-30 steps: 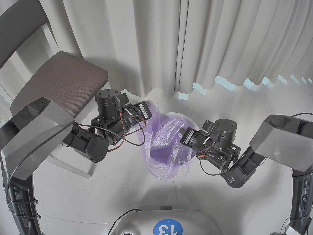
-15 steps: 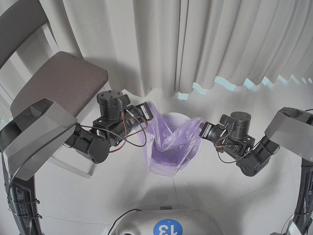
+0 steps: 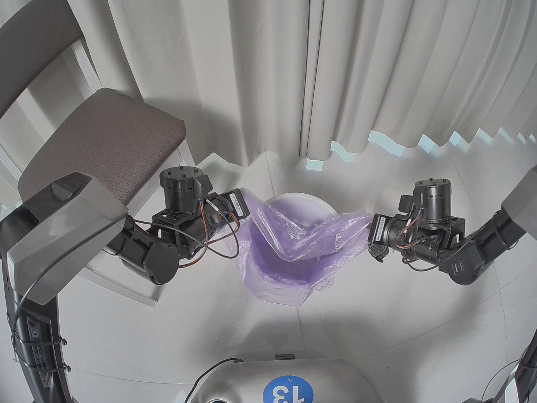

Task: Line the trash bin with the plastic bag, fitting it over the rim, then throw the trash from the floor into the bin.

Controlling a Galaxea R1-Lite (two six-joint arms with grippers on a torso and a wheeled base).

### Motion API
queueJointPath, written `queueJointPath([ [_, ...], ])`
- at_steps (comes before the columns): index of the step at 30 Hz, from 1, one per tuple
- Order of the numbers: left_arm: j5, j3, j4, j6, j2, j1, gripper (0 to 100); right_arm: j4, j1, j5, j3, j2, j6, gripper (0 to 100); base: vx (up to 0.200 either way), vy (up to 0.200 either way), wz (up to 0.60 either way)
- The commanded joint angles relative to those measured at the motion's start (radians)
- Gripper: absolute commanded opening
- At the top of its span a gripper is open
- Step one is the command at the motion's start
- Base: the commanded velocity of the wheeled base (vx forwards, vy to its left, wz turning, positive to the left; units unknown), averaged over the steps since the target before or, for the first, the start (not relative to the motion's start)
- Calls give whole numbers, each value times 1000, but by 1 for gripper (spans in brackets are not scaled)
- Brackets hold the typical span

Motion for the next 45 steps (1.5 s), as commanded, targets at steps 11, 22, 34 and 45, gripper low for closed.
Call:
queueJointPath([
  [11, 2, 161, 35, 32, -115, 6, 0, 122, 13, -16, 92, -194, -94, 0, 0, 0, 0],
  [22, 1, 316, 26, 60, -234, -2, 0, 112, 12, -16, 170, -216, -128, 0, 0, 0, 0],
  [34, -4, 425, 24, 60, -311, -37, 0, 121, 10, -13, 238, -279, -154, 0, 0, 0, 0],
  [45, -7, 477, 27, 78, -359, -51, 0, 122, 12, 1, 287, -308, -197, 0, 0, 0, 0],
])
